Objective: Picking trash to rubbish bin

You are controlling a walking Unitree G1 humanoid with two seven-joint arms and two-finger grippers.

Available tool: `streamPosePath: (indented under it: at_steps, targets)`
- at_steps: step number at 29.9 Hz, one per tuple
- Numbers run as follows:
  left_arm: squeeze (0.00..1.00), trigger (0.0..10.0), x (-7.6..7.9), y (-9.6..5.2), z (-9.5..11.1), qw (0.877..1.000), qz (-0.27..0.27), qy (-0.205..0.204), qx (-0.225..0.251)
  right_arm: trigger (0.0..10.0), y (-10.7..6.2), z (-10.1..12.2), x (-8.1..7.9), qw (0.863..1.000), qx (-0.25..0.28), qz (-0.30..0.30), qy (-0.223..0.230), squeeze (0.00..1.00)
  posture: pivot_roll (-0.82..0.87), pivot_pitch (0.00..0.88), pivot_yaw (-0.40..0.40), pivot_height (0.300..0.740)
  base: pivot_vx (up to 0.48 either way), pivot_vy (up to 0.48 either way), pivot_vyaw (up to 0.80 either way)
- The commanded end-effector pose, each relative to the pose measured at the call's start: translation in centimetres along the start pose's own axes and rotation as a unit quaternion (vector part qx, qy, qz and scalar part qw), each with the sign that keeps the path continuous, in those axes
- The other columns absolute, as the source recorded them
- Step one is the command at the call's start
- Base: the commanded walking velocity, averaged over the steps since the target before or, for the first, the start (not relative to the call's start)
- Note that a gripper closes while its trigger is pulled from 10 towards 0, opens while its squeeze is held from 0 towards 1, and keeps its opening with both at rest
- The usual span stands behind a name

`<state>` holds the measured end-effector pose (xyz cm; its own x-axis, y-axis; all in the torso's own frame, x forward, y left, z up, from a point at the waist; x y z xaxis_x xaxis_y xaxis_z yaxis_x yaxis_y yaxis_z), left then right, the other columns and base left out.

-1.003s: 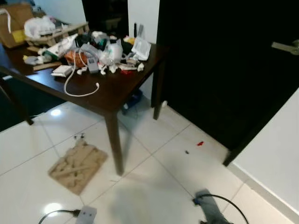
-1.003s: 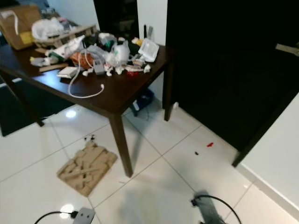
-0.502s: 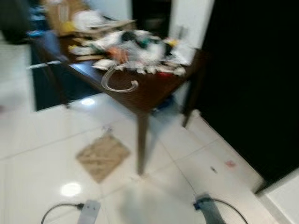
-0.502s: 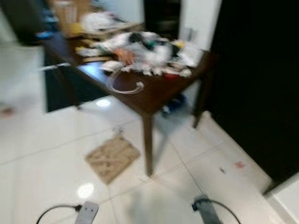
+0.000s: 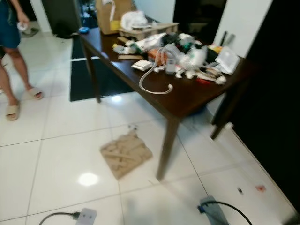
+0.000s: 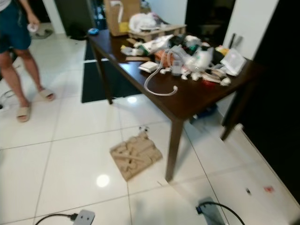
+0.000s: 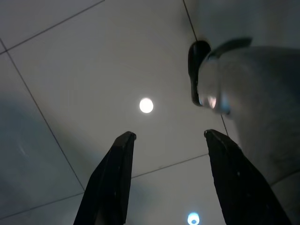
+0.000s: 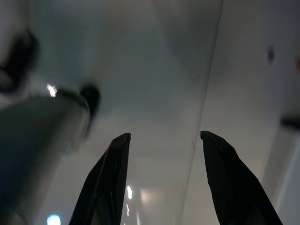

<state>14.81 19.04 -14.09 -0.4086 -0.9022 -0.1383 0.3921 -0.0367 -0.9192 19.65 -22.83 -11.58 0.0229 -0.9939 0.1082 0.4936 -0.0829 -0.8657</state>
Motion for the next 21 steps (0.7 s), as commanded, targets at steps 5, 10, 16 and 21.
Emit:
streamPosePath:
  at_steps: [5, 10, 16, 21]
  targets:
    - [0.0, 10.0, 0.99, 0.0, -0.65, 1.0, -0.016, -0.003, -0.009, 10.0, -0.14, -1.32, 0.15, 1.0, -0.015, -0.003, 0.003, 0.0, 0.03, 0.063, -0.03, 0.74, 0.0, 0.0, 0.67]
    - [0.0, 10.0, 1.23, 0.0, -0.74, 1.0, -0.023, -0.014, -0.011, 10.0, -0.13, -1.1, 0.19, 1.0, -0.006, -0.005, 0.016, 0.0, 0.03, 0.067, -0.028, 0.74, 0.0, -0.229, 0.0]
    - [0.0, 10.0, 1.44, -0.02, -0.86, 0.999, -0.029, -0.025, -0.011, 10.0, -0.13, -0.97, 0.22, 1.0, -0.005, -0.003, 0.016, 0.0, 0.04, 0.069, -0.027, 0.74, 0.0, -0.433, 0.0]
    - [0.0, 10.0, 1.4, -0.03, -0.92, 0.999, -0.028, -0.025, -0.012, 10.0, -0.15, -1.16, 0.19, 1.0, -0.011, 0.002, 0.009, 0.0, 0.04, 0.069, -0.027, 0.74, 0.0, -0.433, 0.44]
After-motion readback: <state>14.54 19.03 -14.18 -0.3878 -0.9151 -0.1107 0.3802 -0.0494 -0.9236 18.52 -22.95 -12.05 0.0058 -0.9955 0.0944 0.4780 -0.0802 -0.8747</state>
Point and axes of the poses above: a point about 5 cm out from each wrist's last joint towards the gripper, its own y axis pointing out of the wrist towards the gripper, its own z axis along the axis of the wrist's last joint, x = y × z, the point moved 4 cm from there along y, pointing out of the wrist towards the gripper, and after that the axes turned 15 degrees about y, right-handed, at the moved point
